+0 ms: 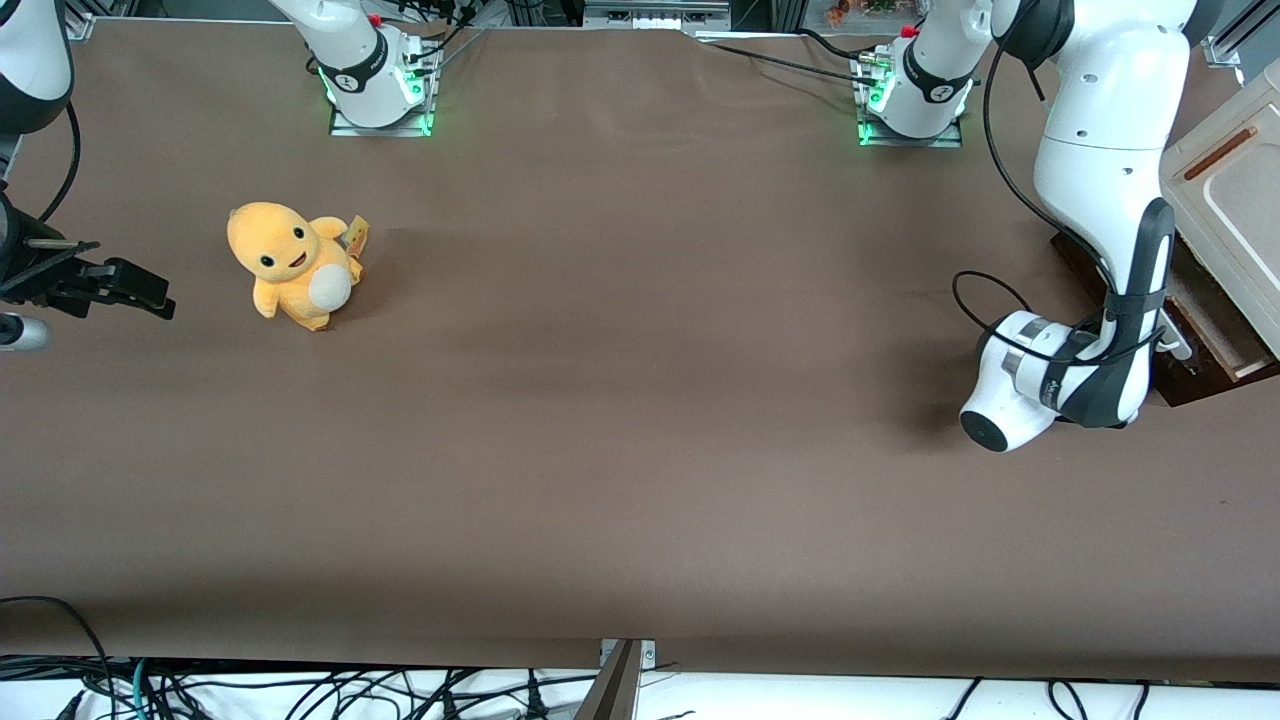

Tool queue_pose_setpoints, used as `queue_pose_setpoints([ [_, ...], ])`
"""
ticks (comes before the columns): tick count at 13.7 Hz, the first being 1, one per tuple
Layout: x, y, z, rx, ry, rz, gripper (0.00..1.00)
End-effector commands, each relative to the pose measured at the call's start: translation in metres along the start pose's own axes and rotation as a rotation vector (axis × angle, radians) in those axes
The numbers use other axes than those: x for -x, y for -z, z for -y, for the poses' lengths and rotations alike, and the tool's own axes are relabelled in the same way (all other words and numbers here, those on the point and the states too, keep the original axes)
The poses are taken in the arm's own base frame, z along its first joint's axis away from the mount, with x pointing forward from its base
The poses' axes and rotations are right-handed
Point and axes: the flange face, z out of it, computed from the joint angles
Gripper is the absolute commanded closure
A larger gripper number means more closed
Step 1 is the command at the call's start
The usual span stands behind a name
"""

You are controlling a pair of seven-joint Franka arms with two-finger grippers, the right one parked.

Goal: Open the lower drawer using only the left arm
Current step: 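Pull the handle outward with the left gripper, sliding the drawer open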

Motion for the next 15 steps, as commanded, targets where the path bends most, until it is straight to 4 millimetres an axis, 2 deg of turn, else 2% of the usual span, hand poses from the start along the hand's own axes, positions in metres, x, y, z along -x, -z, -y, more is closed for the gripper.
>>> queue_pose_setpoints([
  [1, 0.005, 0.022, -0.002, 0.014, -0.045, 0.009, 0.93],
  [4, 0.005, 0.027, 0.000, 0.029, -0.044, 0.006, 0.92],
  [6, 0.007, 0.032, -0.003, 0.023, -0.049, -0.003, 0.86],
  [7, 0.008, 0.033, -0.002, 0.024, -0.049, -0.004, 0.57],
  [8, 0.008, 0.033, -0.002, 0.022, -0.049, -0.006, 0.01],
  [10, 0.009, 0.039, 0.012, 0.054, -0.029, -0.014, 0.00],
  [12, 0.009, 0.057, 0.029, 0.162, -0.007, -0.018, 0.00],
  [15, 0.013, 0.082, 0.070, 0.410, 0.033, -0.008, 0.00],
])
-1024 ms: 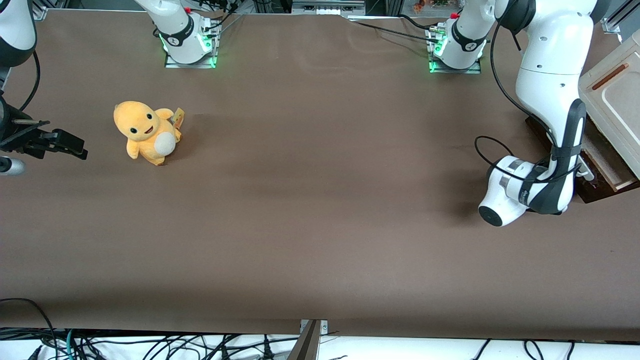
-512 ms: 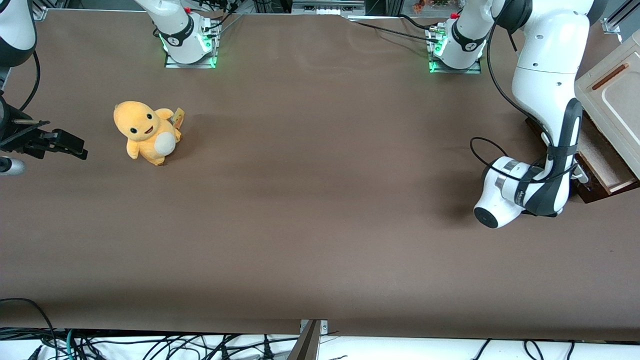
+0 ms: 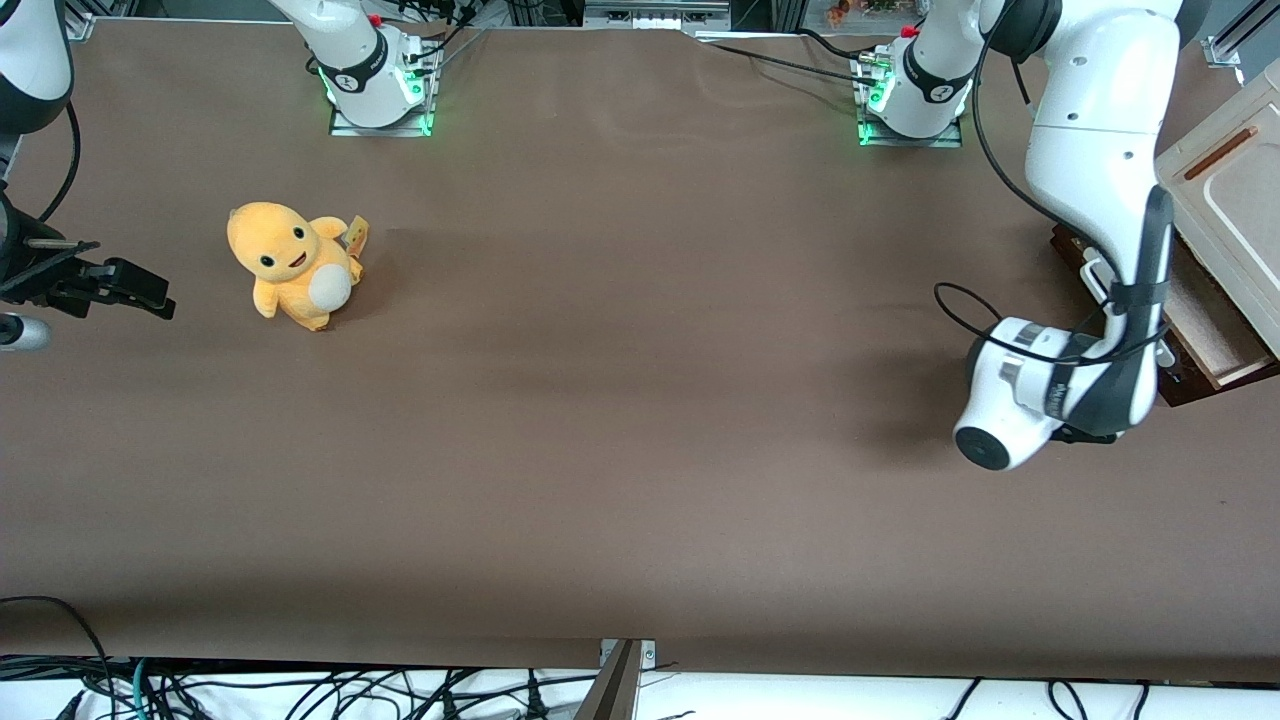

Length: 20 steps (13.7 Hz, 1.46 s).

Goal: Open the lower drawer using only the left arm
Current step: 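Pull the handle outward with the left gripper, sliding the drawer open, then open the left gripper and withdraw it up from the handle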

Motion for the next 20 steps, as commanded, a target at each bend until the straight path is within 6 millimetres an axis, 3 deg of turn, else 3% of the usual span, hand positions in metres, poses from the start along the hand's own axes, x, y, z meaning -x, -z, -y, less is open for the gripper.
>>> queue_pose_setpoints([
  [1, 0.002, 0.032, 0.049, 0.282, 0.017, 0.022, 0.00],
  [6, 0.025, 0.074, 0.138, 0.819, 0.027, 0.012, 0.00],
  [9, 0.042, 0.105, 0.179, 0.944, 0.060, -0.149, 0.00],
  [11, 0.052, 0.109, 0.200, 1.000, -0.014, -0.214, 0.00],
  [14, 0.083, 0.110, 0.253, 1.024, -0.064, -0.421, 0.00],
  [17, 0.129, 0.100, 0.271, 1.023, -0.112, -0.567, 0.00],
  [18, 0.146, 0.106, 0.280, 1.019, -0.125, -0.603, 0.00],
  [20, 0.187, 0.123, 0.276, 0.972, -0.186, -0.673, 0.00],
])
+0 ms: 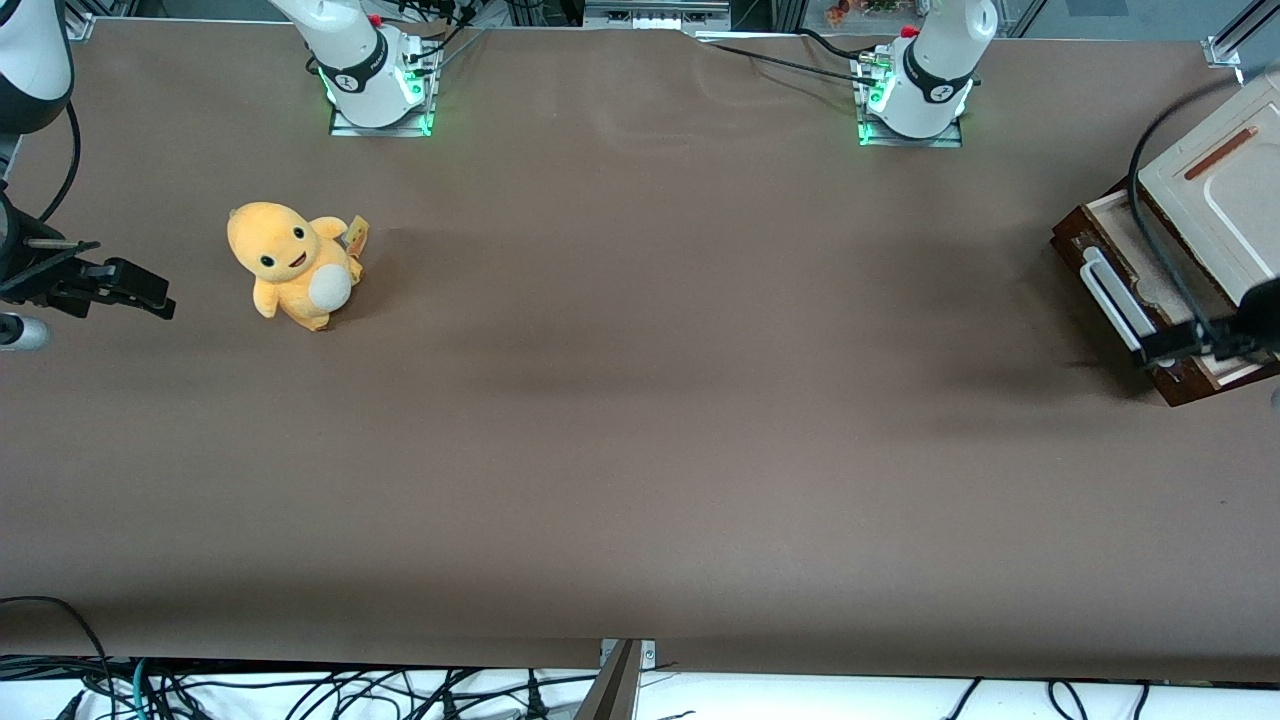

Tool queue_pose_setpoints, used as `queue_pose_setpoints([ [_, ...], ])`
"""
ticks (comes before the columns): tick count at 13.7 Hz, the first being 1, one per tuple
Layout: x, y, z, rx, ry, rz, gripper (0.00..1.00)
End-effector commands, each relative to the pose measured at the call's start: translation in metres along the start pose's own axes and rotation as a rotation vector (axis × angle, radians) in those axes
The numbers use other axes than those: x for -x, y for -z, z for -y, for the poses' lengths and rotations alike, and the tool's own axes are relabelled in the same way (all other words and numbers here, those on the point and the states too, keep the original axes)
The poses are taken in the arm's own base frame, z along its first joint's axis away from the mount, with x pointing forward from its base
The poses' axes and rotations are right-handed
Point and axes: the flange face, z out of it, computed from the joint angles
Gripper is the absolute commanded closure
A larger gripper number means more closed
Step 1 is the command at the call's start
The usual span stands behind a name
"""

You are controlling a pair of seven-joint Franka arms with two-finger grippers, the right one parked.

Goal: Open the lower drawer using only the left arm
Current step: 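Open the left gripper and withdraw it up from the handle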

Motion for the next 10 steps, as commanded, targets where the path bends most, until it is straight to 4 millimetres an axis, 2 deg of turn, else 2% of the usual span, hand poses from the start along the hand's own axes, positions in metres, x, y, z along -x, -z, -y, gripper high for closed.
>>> queue_pose_setpoints([
  [1, 0.043, 0.023, -0.032, -0.009, -0.115, -0.045, 0.00],
  [3, 0.057, 0.030, -0.034, 0.001, -0.109, -0.043, 0.00],
  [4, 0.067, 0.027, -0.043, 0.003, -0.120, -0.032, 0.00],
  [5, 0.073, 0.024, -0.041, 0.003, -0.117, -0.023, 0.00],
  [7, 0.075, 0.025, -0.041, 0.003, -0.117, -0.021, 0.00],
  [10, 0.076, 0.019, -0.055, -0.004, -0.145, -0.010, 0.00],
])
